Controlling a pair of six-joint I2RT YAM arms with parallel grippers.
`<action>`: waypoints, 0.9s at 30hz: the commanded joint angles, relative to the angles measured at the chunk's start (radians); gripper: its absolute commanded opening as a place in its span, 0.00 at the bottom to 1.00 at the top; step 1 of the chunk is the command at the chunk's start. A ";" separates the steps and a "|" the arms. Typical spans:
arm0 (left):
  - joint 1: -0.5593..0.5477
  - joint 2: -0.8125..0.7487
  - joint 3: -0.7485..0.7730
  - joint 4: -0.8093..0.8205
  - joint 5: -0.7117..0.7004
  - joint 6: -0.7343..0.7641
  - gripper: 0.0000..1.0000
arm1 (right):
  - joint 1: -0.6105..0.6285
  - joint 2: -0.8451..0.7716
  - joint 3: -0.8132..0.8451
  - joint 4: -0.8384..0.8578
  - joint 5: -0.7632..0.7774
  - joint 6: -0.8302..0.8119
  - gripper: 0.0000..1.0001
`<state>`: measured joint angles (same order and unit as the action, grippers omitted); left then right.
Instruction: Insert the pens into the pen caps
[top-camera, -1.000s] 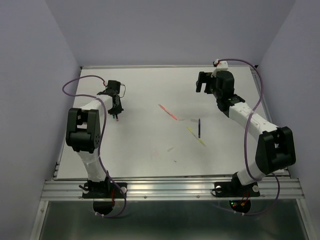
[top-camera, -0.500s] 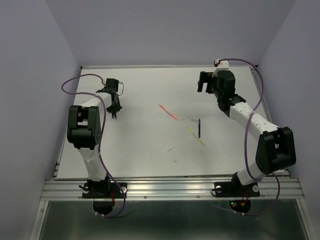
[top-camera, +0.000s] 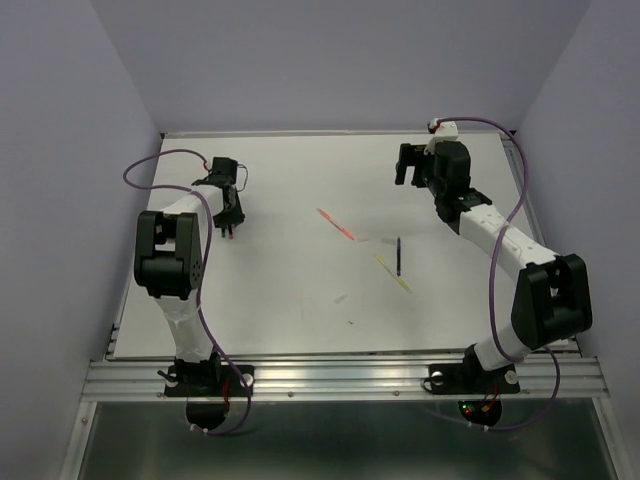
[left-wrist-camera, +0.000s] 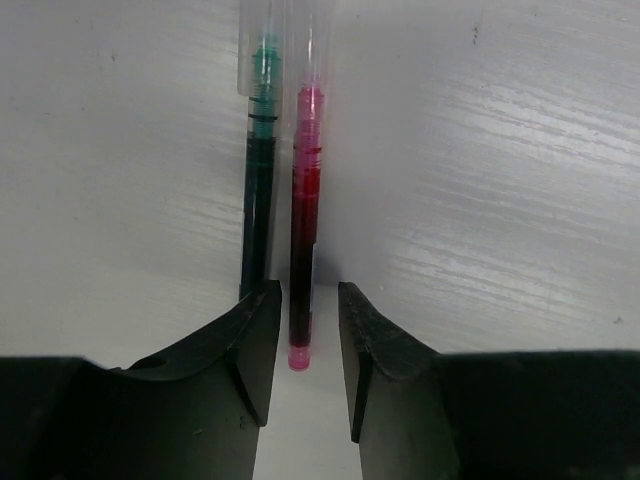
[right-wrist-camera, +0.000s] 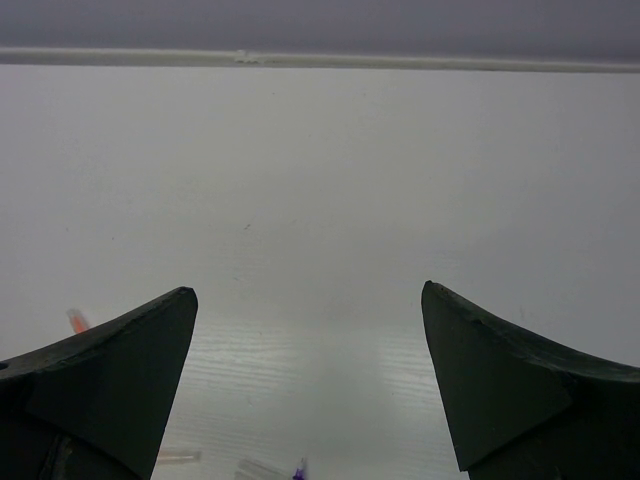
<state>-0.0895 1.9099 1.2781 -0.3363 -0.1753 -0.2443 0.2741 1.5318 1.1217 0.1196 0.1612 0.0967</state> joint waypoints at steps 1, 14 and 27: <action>0.005 -0.101 0.032 -0.017 0.028 -0.009 0.41 | -0.006 -0.047 0.012 0.020 -0.002 -0.009 1.00; -0.071 -0.403 -0.017 0.049 0.213 0.006 0.63 | -0.006 -0.113 -0.003 -0.009 0.127 0.097 1.00; -0.319 -0.506 0.012 0.191 0.776 0.793 0.99 | -0.006 -0.259 -0.069 -0.156 0.054 0.196 1.00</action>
<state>-0.4088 1.4200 1.2495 -0.1825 0.3176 0.1936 0.2741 1.3453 1.0676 -0.0010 0.2348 0.2596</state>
